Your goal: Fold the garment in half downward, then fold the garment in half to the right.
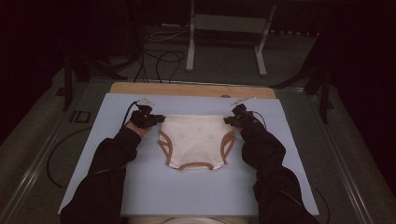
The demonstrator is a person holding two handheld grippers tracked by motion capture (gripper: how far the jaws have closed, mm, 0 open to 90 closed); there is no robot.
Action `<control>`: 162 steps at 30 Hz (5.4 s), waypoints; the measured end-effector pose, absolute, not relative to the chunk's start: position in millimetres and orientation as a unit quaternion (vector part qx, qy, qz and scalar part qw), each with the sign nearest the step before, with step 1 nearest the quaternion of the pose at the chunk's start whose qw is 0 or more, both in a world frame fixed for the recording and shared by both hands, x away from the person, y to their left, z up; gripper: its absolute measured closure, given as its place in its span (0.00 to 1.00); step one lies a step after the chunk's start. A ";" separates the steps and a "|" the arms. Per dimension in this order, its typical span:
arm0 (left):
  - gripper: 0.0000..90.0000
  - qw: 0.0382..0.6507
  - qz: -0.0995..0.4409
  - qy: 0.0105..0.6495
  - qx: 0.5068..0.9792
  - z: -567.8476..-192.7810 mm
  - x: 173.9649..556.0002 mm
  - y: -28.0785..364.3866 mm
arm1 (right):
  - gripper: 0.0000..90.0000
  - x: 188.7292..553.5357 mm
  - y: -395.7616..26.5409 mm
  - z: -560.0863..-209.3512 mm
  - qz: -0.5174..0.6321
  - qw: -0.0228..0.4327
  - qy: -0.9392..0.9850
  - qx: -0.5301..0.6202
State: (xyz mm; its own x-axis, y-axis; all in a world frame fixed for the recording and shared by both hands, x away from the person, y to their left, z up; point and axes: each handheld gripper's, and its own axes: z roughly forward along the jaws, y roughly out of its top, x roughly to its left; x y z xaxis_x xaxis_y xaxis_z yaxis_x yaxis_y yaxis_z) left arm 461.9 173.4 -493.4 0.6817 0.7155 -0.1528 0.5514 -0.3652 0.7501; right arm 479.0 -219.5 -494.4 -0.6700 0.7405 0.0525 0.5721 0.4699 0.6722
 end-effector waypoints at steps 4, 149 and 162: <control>0.98 0.408 0.098 0.391 0.819 -496.7 463.8 173.5 | 0.96 481.6 -218.4 -497.3 0.336 0.122 0.848 0.391; 0.95 0.361 0.092 0.151 0.916 -516.8 334.8 123.6 | 0.15 471.9 -41.1 -472.9 0.397 0.040 0.882 0.250; 0.95 0.380 0.092 0.158 0.907 -512.8 334.4 126.6 | 0.15 491.5 -7.8 -482.8 0.389 0.032 0.878 0.279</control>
